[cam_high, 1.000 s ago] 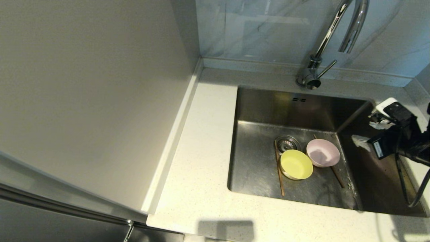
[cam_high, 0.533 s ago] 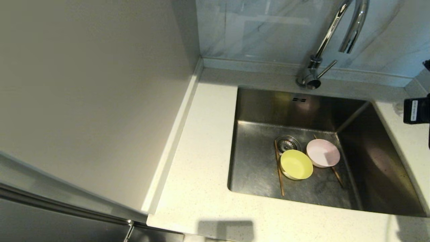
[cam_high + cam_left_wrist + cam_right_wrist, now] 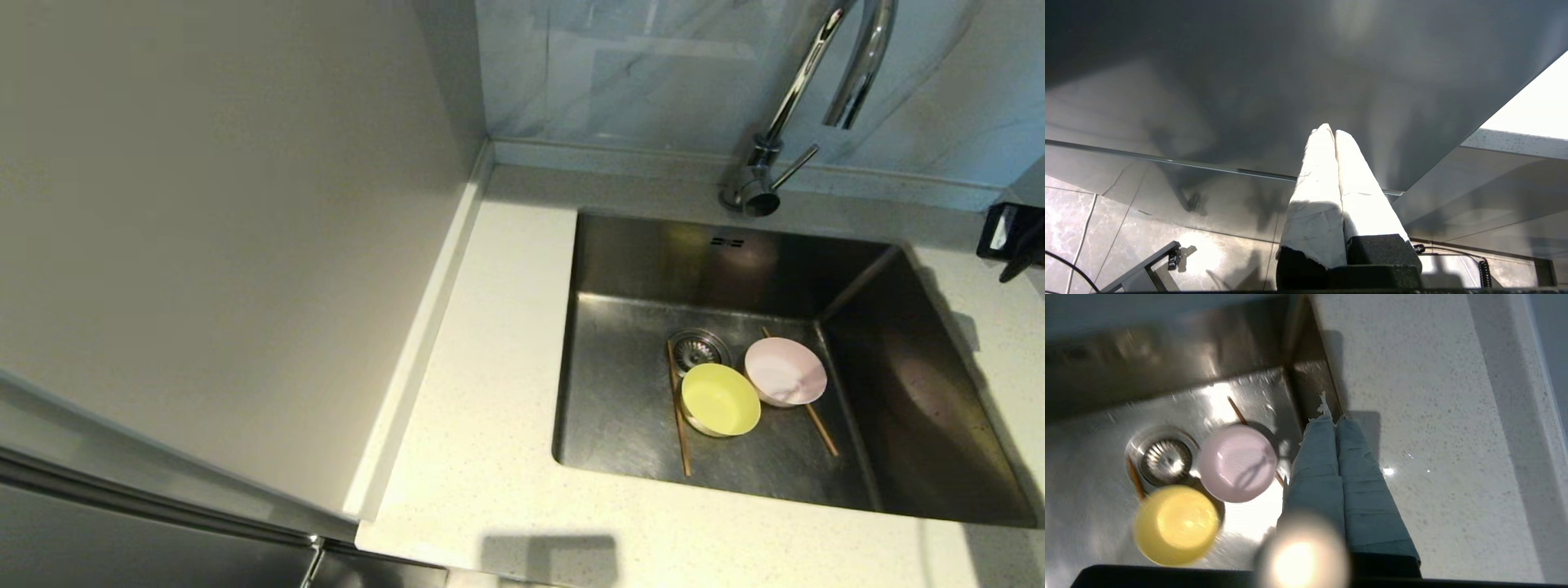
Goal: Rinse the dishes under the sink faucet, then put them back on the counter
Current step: Turn on the faucet
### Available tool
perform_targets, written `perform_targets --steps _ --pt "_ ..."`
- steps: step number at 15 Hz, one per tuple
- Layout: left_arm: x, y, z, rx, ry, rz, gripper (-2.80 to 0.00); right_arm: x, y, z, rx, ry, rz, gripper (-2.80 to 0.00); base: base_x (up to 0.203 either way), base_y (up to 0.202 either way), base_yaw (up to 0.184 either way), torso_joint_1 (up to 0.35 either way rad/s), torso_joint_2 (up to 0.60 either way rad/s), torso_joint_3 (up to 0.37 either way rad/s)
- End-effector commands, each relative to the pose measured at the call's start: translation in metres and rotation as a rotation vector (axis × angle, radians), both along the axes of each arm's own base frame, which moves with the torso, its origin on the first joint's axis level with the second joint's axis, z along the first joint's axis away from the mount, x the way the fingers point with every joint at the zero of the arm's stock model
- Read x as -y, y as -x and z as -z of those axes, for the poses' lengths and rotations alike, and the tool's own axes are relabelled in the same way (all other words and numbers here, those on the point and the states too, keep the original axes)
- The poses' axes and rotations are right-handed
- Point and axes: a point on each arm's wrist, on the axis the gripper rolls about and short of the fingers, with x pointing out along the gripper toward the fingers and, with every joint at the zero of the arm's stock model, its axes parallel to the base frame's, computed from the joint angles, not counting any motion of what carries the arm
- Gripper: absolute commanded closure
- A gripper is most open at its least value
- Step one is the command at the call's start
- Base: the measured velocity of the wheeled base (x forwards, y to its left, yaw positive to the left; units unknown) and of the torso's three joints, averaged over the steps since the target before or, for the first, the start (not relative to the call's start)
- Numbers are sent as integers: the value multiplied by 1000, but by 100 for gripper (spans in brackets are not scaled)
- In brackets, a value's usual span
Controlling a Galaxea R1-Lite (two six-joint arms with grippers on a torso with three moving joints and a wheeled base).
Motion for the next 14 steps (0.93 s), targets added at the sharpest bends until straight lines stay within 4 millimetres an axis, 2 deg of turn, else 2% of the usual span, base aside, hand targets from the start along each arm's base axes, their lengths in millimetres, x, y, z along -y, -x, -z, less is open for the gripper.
perform_targets --steps 1,4,8,12,14 --pt "0 0 0 4 1 -1 0 4 -13 -8 12 -91 46 0 0 0 0 0 0 0" --pt "0 0 0 4 1 -1 0 7 -36 4 42 -346 56 0 0 0 0 0 0 0" --pt "0 0 0 4 1 -1 0 14 -71 8 279 -589 -39 0 0 0 0 0 0 0" --pt "0 0 0 4 1 -1 0 23 -87 -6 546 -818 -121 0 0 0 0 0 0 0" --pt "0 0 0 4 1 -1 0 29 -87 -20 681 -899 -265 0 0 0 0 0 0 0"
